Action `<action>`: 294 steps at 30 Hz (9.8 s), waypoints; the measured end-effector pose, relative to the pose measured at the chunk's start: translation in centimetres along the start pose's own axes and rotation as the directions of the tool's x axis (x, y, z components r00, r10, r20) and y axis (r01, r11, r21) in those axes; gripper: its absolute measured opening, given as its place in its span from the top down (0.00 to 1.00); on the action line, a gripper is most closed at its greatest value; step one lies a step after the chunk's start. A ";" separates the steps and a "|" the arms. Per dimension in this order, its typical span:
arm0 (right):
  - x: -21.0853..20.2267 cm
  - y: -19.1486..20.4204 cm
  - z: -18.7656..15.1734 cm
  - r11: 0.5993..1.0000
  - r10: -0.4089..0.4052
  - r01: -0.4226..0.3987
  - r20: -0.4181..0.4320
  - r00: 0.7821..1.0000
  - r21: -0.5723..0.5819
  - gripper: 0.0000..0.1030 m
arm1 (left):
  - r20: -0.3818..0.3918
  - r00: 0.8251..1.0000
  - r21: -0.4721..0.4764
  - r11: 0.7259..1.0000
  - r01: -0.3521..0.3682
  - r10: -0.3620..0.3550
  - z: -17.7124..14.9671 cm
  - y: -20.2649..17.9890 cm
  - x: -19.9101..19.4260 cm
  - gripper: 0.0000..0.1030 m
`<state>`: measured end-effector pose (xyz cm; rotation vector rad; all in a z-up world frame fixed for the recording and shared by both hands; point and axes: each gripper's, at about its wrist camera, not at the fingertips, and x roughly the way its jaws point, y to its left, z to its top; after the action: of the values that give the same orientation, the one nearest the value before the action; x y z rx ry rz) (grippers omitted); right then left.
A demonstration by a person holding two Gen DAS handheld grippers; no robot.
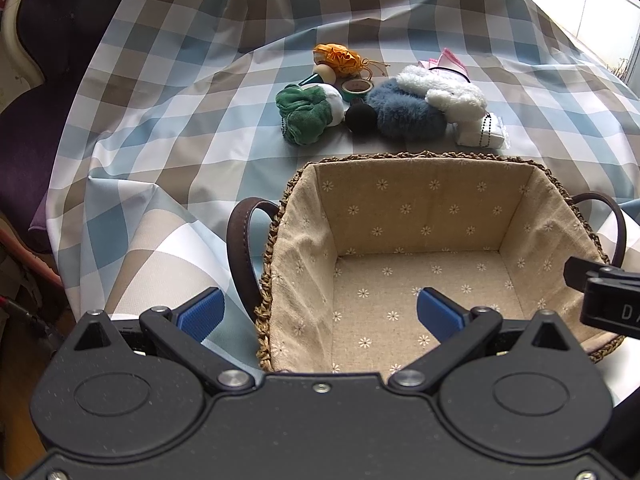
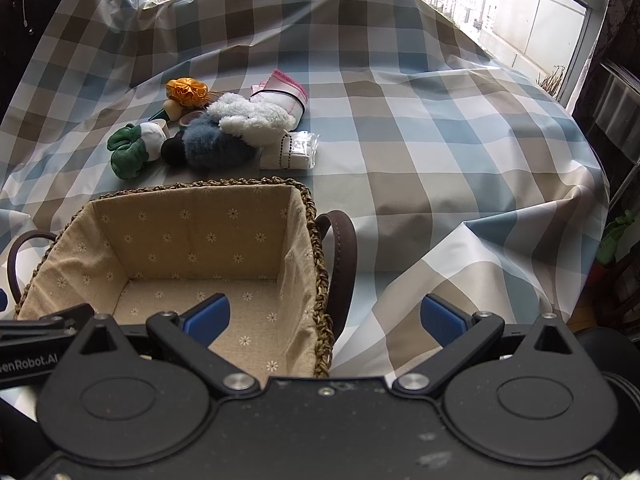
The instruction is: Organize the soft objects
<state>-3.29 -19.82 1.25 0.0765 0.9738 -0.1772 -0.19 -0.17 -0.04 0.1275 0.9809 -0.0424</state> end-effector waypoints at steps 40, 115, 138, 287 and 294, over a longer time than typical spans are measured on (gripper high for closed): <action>-0.5 -0.1 1.9 0.996 0.084 -0.084 -0.011 0.996 -0.021 0.01 | 0.022 0.999 0.055 0.998 0.022 -0.024 2.6 0.4 -0.5 0.03; 23.2 -1.3 17.9 0.980 0.190 -0.196 -0.163 0.968 -0.021 0.43 | -0.152 0.971 -0.030 0.983 0.182 -0.184 17.9 4.9 20.8 0.38; 12.0 -5.2 15.0 0.983 0.135 -0.140 0.046 0.990 0.121 0.43 | -0.023 0.995 -0.053 0.994 0.099 -0.100 15.7 4.6 8.6 0.47; -2.3 -1.1 -1.5 0.972 0.233 -0.233 0.128 0.964 -0.010 0.21 | 0.071 0.993 0.057 0.995 0.085 -0.089 0.6 -0.7 -0.9 0.18; -3.1 -1.4 -1.2 0.973 0.222 -0.229 0.161 0.962 0.028 0.20 | 0.125 0.989 0.049 0.996 0.078 -0.084 0.4 -0.2 -2.1 0.18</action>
<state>-6.24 -20.71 3.15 0.2123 0.7971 0.0044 -1.04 -0.47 1.89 0.1233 0.8578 -0.1450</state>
